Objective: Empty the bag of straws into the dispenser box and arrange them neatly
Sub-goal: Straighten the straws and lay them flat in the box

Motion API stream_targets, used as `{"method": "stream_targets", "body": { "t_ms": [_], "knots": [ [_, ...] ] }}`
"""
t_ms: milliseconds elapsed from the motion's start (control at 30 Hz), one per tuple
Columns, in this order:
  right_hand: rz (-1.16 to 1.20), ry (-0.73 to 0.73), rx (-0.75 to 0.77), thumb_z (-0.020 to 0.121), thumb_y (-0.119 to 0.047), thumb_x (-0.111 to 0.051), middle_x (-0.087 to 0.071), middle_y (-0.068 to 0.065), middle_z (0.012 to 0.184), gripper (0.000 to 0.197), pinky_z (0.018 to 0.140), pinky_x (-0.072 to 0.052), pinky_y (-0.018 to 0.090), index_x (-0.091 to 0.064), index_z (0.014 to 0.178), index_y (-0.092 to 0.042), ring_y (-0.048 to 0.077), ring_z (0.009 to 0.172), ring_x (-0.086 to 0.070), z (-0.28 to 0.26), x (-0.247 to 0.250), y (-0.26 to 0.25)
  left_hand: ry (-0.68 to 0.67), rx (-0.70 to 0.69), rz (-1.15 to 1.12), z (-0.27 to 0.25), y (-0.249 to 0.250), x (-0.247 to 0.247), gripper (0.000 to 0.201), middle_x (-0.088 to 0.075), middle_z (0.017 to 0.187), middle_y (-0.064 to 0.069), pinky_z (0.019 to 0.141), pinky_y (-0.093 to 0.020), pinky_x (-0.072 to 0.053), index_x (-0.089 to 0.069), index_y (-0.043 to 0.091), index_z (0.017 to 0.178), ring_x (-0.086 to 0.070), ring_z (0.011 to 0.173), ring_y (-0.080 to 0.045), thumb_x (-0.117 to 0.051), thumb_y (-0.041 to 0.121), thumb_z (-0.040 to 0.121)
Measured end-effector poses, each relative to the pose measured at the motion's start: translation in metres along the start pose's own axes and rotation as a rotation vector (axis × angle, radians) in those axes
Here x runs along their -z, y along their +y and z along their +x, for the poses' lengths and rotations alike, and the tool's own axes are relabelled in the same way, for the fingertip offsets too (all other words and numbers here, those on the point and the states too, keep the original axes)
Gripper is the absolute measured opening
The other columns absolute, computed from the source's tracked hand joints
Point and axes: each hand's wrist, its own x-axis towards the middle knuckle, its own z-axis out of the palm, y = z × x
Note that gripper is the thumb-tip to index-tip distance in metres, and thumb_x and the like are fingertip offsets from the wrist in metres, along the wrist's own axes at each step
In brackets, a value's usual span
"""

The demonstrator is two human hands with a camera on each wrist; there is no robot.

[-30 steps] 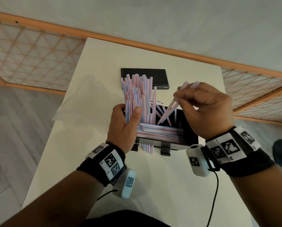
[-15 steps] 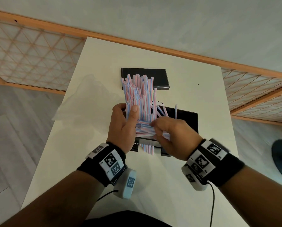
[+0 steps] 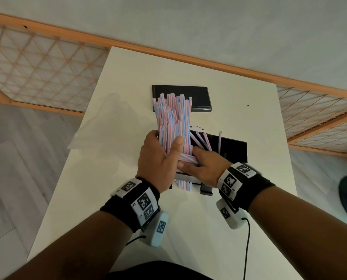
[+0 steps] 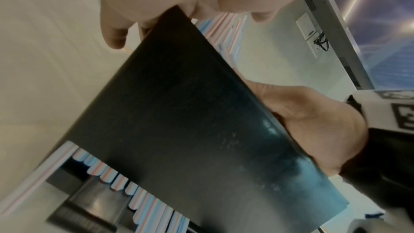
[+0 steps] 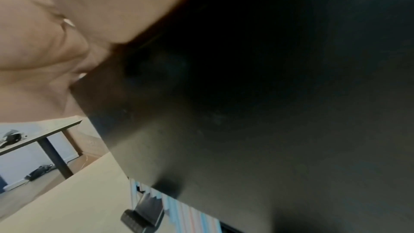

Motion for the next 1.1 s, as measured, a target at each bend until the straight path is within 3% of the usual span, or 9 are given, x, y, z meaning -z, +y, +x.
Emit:
{"method": "stream_targets", "body": {
  "t_ms": [267, 400, 500, 600, 667, 800, 867, 1000, 1100],
  "knots": [
    [0.174, -0.036, 0.005, 0.087, -0.055, -0.063, -0.063, -0.016, 0.08, 0.015, 0.069, -0.042, 0.015, -0.058, 0.093, -0.042, -0.004, 0.075, -0.059, 0.008, 0.002, 0.004, -0.007, 0.03, 0.028, -0.001, -0.001, -0.001, 0.083, -0.061, 0.119, 0.001, 0.092, -0.047, -0.055, -0.047, 0.014, 0.128, -0.063, 0.109, -0.021, -0.04, 0.081, 0.08],
    [0.23, -0.094, -0.006, 0.091, -0.048, -0.062, -0.058, -0.022, 0.058, 0.015, 0.059, -0.039, 0.011, -0.058, 0.078, -0.042, -0.007, 0.055, -0.052, 0.013, 0.006, 0.003, -0.003, 0.031, 0.001, -0.001, -0.001, -0.002, 0.078, -0.061, 0.119, 0.002, 0.092, -0.045, -0.056, -0.046, 0.017, 0.126, -0.064, 0.109, -0.018, -0.041, 0.08, 0.08],
    [0.247, -0.1, 0.021, 0.093, -0.045, -0.06, -0.063, -0.025, 0.081, 0.004, 0.068, -0.04, 0.007, -0.059, 0.096, -0.043, -0.011, 0.073, -0.056, 0.012, 0.008, -0.003, -0.012, 0.027, -0.027, -0.001, 0.0, -0.001, 0.081, -0.06, 0.122, 0.002, 0.093, -0.044, -0.056, -0.045, 0.017, 0.128, -0.063, 0.111, -0.017, -0.042, 0.081, 0.08],
    [0.263, -0.035, 0.13, 0.091, -0.047, -0.059, -0.061, -0.018, 0.117, 0.05, 0.082, -0.037, -0.002, -0.048, 0.136, -0.028, -0.011, 0.101, -0.056, 0.011, 0.006, -0.008, -0.015, 0.007, -0.075, -0.002, -0.001, 0.0, 0.085, -0.059, 0.122, 0.002, 0.094, -0.043, -0.056, -0.044, 0.022, 0.125, -0.063, 0.112, -0.015, -0.042, 0.091, 0.076],
    [0.257, 0.021, 0.168, 0.086, -0.063, -0.055, -0.059, -0.018, 0.121, 0.068, 0.092, -0.043, 0.008, -0.043, 0.141, -0.025, -0.003, 0.108, -0.057, 0.013, 0.004, -0.009, -0.024, -0.004, -0.121, -0.003, 0.0, 0.0, 0.088, -0.059, 0.123, 0.002, 0.095, -0.043, -0.056, -0.043, 0.025, 0.124, -0.063, 0.113, -0.013, -0.042, 0.095, 0.071],
    [0.279, 0.094, 0.183, 0.07, -0.071, -0.068, -0.064, -0.01, 0.109, 0.072, 0.092, -0.053, 0.034, -0.053, 0.125, -0.027, 0.007, 0.102, -0.064, 0.015, 0.002, -0.006, -0.018, 0.005, -0.204, -0.003, 0.003, 0.007, 0.107, -0.059, 0.123, -0.003, 0.094, -0.034, -0.055, -0.043, 0.012, 0.129, -0.063, 0.112, -0.015, -0.043, 0.099, 0.067],
    [0.328, 0.115, 0.188, 0.064, -0.065, -0.078, -0.067, -0.009, 0.103, 0.068, 0.089, -0.053, 0.03, -0.059, 0.117, -0.027, 0.006, 0.097, -0.065, 0.013, 0.005, -0.008, 0.015, -0.001, -0.209, -0.002, 0.005, 0.01, 0.114, -0.058, 0.123, -0.004, 0.094, -0.026, -0.052, -0.043, 0.006, 0.132, -0.061, 0.113, -0.014, -0.04, 0.1, 0.066],
    [0.3, 0.064, 0.151, 0.067, -0.049, -0.082, -0.066, -0.016, 0.088, 0.045, 0.072, -0.043, 0.006, -0.065, 0.101, -0.025, -0.012, 0.082, -0.061, 0.006, 0.008, -0.005, 0.147, -0.053, -0.299, 0.003, 0.012, 0.016, 0.1, -0.053, 0.133, -0.014, 0.108, -0.049, -0.043, -0.042, 0.002, 0.135, -0.054, 0.124, -0.029, -0.048, 0.086, 0.081],
    [0.104, 0.038, 0.083, 0.072, -0.068, -0.063, -0.065, -0.017, 0.08, 0.041, 0.066, -0.036, 0.002, -0.064, 0.097, -0.036, -0.006, 0.077, -0.06, 0.002, 0.01, 0.001, 0.235, -0.114, -0.297, 0.007, 0.023, 0.024, 0.081, -0.047, 0.142, -0.008, 0.106, -0.019, -0.04, -0.039, 0.003, 0.142, -0.049, 0.123, 0.004, -0.045, 0.064, 0.088]
  ]
}}
